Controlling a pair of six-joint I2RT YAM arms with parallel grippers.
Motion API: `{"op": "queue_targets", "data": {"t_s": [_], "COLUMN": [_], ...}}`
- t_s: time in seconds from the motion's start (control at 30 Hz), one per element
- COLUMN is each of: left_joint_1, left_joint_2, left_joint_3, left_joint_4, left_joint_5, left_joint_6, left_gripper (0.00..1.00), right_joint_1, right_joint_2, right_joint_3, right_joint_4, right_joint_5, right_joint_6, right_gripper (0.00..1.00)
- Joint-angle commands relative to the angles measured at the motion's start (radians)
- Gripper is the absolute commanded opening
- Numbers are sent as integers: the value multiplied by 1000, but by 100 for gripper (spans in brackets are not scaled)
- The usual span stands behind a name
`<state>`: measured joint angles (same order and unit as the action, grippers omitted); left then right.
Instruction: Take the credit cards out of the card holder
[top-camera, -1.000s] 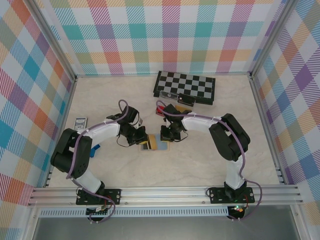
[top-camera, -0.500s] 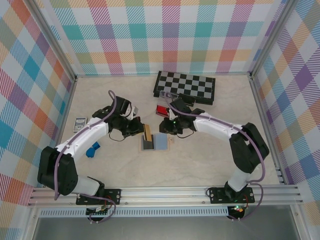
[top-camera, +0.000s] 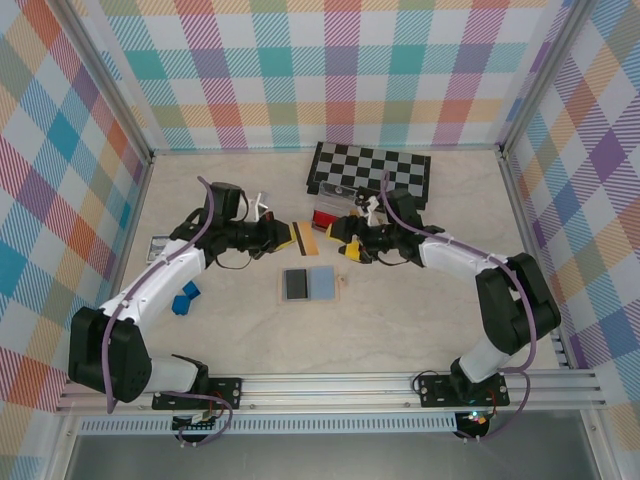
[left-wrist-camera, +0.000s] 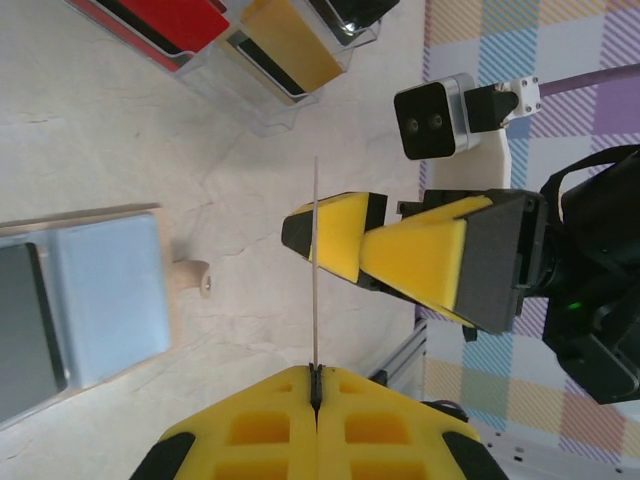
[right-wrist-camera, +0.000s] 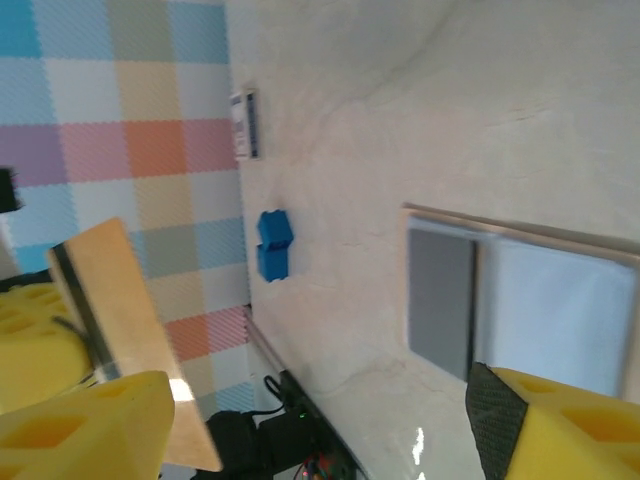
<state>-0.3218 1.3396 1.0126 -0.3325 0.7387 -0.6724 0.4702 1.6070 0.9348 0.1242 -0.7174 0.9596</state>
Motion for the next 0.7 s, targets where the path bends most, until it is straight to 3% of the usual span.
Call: {"op": "queue_targets", "data": {"t_s": [0.0,0.1,0.23,0.47,0.67], "left_joint_1": [18,18,18,18,18], "left_joint_2": [-11,-11,-3,8,13], "left_joint_3": [-26,-40,-54,-72,-89], "left_joint_4": [120,149,177,226,252], "left_joint_5": [73,85,95,111,118], "left_joint_6": [-77,-99,-122,-162,-193], "left_gripper": [0,0,0,0,0], "right_joint_1": [1,1,8,27,33], "right_joint_2": [-8,16,40,48,60], "right_joint_3": [-7,-8,5,31,59], "right_joint_4": [193,263,313,318,314], "right_joint_5": [-117,-153,-195,-215,-223], "right_joint_6": [116,177,227,241,239], "right_gripper": [81,80,66,52,29]}}
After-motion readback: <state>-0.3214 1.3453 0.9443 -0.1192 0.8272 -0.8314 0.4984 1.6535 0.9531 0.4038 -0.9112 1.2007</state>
